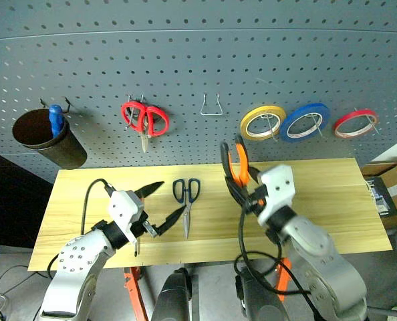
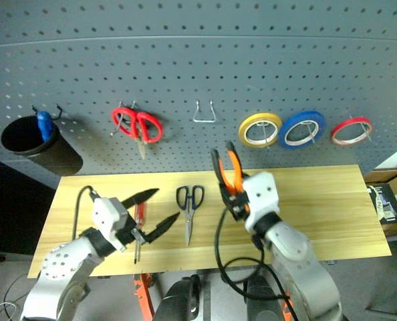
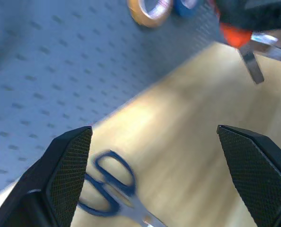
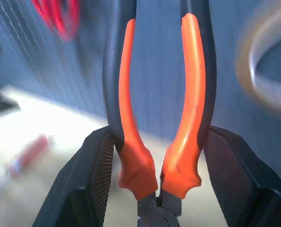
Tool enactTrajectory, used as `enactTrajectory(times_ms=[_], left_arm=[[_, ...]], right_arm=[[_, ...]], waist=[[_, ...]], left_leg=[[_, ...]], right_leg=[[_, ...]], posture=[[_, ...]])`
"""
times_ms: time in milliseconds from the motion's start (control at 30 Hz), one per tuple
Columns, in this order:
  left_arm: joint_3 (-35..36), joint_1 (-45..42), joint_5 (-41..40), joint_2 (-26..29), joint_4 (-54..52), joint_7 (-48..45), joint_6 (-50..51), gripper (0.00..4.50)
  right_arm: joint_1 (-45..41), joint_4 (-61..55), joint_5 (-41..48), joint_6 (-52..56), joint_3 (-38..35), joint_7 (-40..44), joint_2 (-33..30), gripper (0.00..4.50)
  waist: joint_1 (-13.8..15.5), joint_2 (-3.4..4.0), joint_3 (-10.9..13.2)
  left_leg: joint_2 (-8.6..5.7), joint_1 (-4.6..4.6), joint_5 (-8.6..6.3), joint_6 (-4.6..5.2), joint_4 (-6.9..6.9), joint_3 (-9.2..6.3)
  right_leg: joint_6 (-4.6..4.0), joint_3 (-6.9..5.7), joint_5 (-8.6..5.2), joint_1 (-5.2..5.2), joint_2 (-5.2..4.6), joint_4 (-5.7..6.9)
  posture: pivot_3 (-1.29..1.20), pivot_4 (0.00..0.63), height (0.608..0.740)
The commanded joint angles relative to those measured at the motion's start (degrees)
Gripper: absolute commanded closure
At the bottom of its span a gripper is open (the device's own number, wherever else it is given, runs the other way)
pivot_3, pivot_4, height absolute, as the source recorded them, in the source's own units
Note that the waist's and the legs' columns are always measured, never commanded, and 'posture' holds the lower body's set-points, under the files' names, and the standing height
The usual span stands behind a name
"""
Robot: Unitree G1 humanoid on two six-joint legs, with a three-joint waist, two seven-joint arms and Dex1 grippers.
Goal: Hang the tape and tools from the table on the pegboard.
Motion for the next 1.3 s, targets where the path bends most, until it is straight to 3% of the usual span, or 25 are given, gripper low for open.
enactTrajectory(times_ms=[33,167,333,600,867,1167,1300], left_arm=[[3.13,0.25,-0.69,-0.56,-1.36,2.55,-1.47,0.0],[4.81,1.27,-3.67,-0.62,-2.67,3.04,0.25,0.0],[2.82,5.65,-9.79,3.37,-7.36,-4.21,3.75,0.0],[3.75,2.92,-15.51,8.75,-7.93,-8.99,9.1,0.0],[4.5,-7.6,-15.94,6.58,-5.54,-3.63,10.24,0.0],[4.18,-10.17,-15.91,6.53,-5.27,-2.07,11.0,0.0],[3.57,-10.96,-15.4,6.44,-5.04,-1.49,11.1,0.0]], right_arm=[[-6.9,4.95,-2.47,-7.49,-0.06,-1.36,2.4,1.89],[-14.26,11.35,-3.27,-12.27,-1.26,-1.63,4.82,1.89],[-21.37,15.15,-2.84,-14.37,-2.49,-2.01,7.33,1.89],[-25.34,14.26,0.85,-11.71,-5.43,-1.21,9.5,1.9],[-32.21,23.57,-1.1,-18.19,-6.95,-1.54,9.94,1.9],[-35.6,33.46,-4.12,-26.86,-6.6,-3.32,11.42,1.9],[-32.95,36.85,-7.0,-31.26,-5.07,-3.29,10.5,1.9]], waist=[[0.06,-0.03,-0.02],[0.08,-0.04,-0.03],[0.08,-0.05,-0.03],[0.79,-0.07,-0.05],[1.17,-0.07,-0.04],[0.65,-0.08,-0.05],[0.52,-0.1,-0.06]], left_leg=[[0.0,0.0,0.04,-0.07,0.0,-0.04],[0.01,-0.03,0.14,-0.25,-0.09,-0.04],[0.05,-0.08,0.14,-0.26,-0.16,-0.01],[0.03,-0.03,0.25,-0.4,-0.06,-0.12],[0.08,-0.02,0.49,-0.4,-0.06,-0.15],[0.23,-0.17,0.63,-0.61,-0.11,-0.01],[0.23,-0.16,0.78,-0.65,-0.07,-0.01]], right_leg=[[0.0,-0.04,0.0,0.01,0.02,0.0],[0.0,-0.07,0.0,-0.06,0.02,-0.01],[-0.01,-0.09,0.0,-0.14,0.01,-0.04],[-0.01,-0.11,0.0,-0.18,0.01,0.34],[-0.07,-0.09,0.04,-0.44,0.13,0.86],[-0.13,-0.01,0.07,-0.77,0.27,0.98],[-0.28,0.01,0.16,-0.81,0.27,1.08]], posture=[[0.0,0.308,0.74],[0.02,0.296,0.74],[0.04,0.285,0.74],[0.04,0.279,0.74],[0.02,0.285,0.74],[0.04,0.281,0.74],[0.04,0.28,0.74]])
